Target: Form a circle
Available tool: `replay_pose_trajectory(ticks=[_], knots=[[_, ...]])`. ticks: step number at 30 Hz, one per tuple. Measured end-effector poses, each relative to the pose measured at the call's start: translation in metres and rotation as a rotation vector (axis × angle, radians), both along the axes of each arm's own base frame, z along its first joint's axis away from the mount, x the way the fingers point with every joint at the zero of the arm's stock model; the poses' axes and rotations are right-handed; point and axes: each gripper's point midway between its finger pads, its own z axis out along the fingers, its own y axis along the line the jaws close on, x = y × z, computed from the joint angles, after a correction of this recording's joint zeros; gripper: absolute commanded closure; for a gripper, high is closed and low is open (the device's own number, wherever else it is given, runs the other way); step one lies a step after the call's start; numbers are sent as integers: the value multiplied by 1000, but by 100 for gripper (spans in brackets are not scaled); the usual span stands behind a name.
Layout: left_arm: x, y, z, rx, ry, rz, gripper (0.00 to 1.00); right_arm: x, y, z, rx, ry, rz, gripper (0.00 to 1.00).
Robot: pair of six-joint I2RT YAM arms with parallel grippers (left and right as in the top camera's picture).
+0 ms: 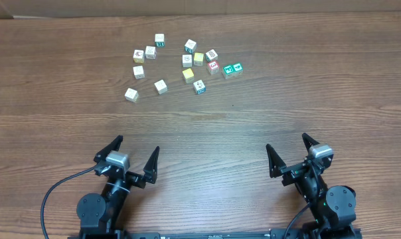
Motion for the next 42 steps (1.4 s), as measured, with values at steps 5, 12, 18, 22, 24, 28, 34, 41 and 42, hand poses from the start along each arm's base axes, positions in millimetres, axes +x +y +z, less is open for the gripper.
replay_pose_trajectory(ticks=[5,12,18,22,24,28,34,41,42], knots=[[0,0,0,0,0,0,0,0,0,0,0,0,0,0],[0,0,0,0,0,0,0,0,0,0,0,0,0,0],[0,0,0,0,0,0,0,0,0,0,1,-1,0,0],[0,0,0,0,-1,0,0,0,1,0,1,0,6,0],[0,0,0,0,-1,0,1,0,1,0,1,0,6,0],[0,1,0,0,0,4,1,0,1,0,1,0,6,0],[1,2,0,0,0,12,0,0,1,0,3,1,7,0],[-4,-11,1,-199,70,-61,0,0,1,0,3,0,7,0],[-5,-13,2,-224,80,-70,0,0,1,0,3,1,7,0]])
